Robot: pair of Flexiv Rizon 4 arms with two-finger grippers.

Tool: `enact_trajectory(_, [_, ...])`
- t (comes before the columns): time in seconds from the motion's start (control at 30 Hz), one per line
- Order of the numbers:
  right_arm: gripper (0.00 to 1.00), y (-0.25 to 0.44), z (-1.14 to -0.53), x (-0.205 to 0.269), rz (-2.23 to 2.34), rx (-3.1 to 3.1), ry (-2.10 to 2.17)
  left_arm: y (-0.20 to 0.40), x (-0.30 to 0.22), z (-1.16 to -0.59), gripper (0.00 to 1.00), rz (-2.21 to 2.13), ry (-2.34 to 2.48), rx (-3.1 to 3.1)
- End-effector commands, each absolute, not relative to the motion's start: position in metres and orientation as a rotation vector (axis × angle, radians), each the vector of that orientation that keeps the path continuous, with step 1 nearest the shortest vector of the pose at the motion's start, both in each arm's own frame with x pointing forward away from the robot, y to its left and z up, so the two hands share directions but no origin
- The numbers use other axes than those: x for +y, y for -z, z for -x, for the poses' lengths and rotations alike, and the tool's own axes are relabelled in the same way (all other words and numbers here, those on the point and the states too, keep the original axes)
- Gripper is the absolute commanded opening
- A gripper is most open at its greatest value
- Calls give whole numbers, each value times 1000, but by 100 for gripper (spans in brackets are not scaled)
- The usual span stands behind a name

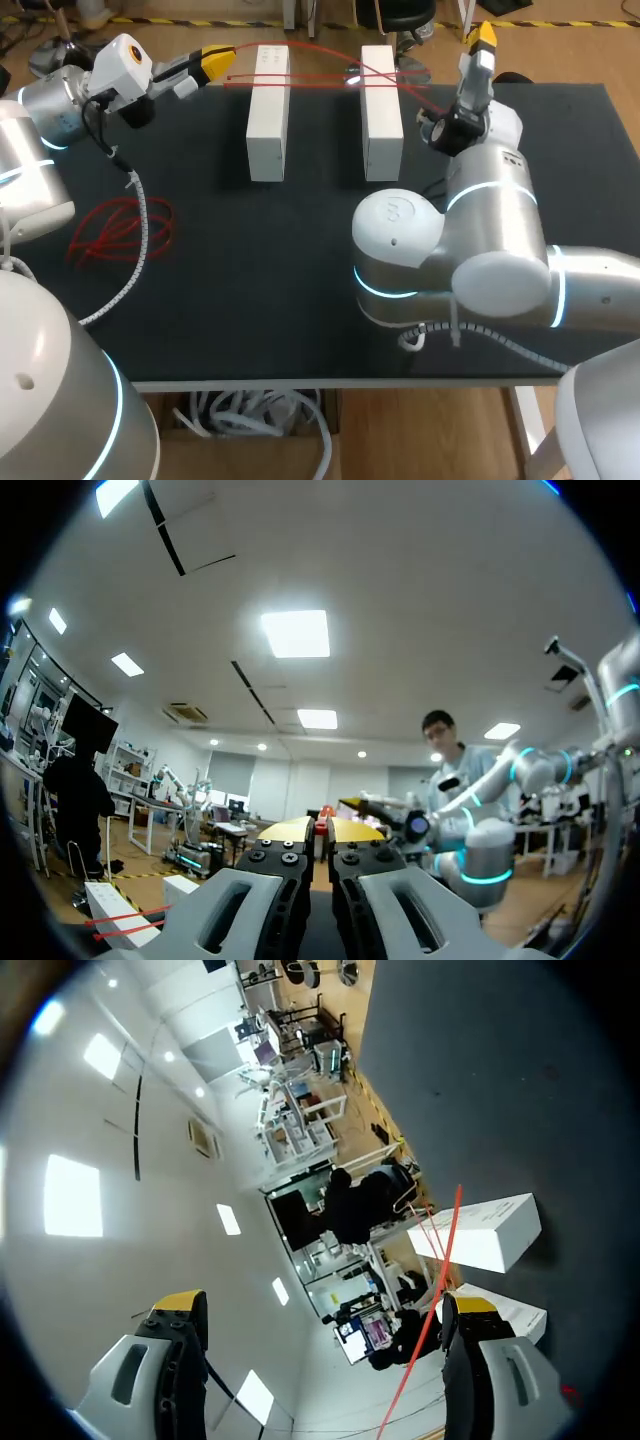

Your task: Grab the tape and strap the tape.

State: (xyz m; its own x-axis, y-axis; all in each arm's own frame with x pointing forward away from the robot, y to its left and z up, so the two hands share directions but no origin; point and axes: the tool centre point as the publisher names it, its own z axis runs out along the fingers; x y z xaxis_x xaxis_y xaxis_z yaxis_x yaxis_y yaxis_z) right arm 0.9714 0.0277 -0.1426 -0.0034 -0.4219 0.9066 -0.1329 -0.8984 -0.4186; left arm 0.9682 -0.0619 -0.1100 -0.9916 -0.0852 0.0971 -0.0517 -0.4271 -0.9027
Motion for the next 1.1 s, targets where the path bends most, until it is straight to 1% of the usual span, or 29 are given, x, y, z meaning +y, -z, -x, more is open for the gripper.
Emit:
enact_trajectory(0.03, [100, 138, -973, 26, 2055, 592, 2004, 111, -63, -968, 0, 198, 2630, 1666])
enact_trajectory(0.6, [100, 132, -971, 28, 2041, 605, 2011, 111, -63, -968, 0, 198, 2630, 1666])
enact_trajectory(0.73, [95, 132, -971, 29, 2044, 605, 2011, 111, -63, -968, 0, 198, 2630, 1666])
enact_trajectory(0.87, [98, 132, -972, 30, 2046, 606, 2010, 111, -63, -968, 0, 198, 2630, 1666])
enact_trajectory(0.9, [97, 132, -972, 30, 2045, 607, 2011, 111, -63, -968, 0, 198, 2630, 1666])
enact_trajectory(0.93, [94, 132, -971, 31, 2044, 607, 2012, 111, -63, -968, 0, 198, 2630, 1666])
enact_trajectory(1.0, [84, 131, -972, 31, 2041, 609, 2014, 111, -63, -968, 0, 198, 2630, 1666])
enact_trajectory(1.03, [77, 131, -972, 31, 2040, 611, 2015, 111, -63, -968, 0, 198, 2630, 1666])
enact_trajectory(1.07, [73, 131, -972, 31, 2040, 612, 2016, 111, -63, -968, 0, 198, 2630, 1666])
enact_trajectory(1.1, [61, 131, -973, 30, 2041, 613, 2017, 111, -63, -968, 0, 198, 2630, 1666])
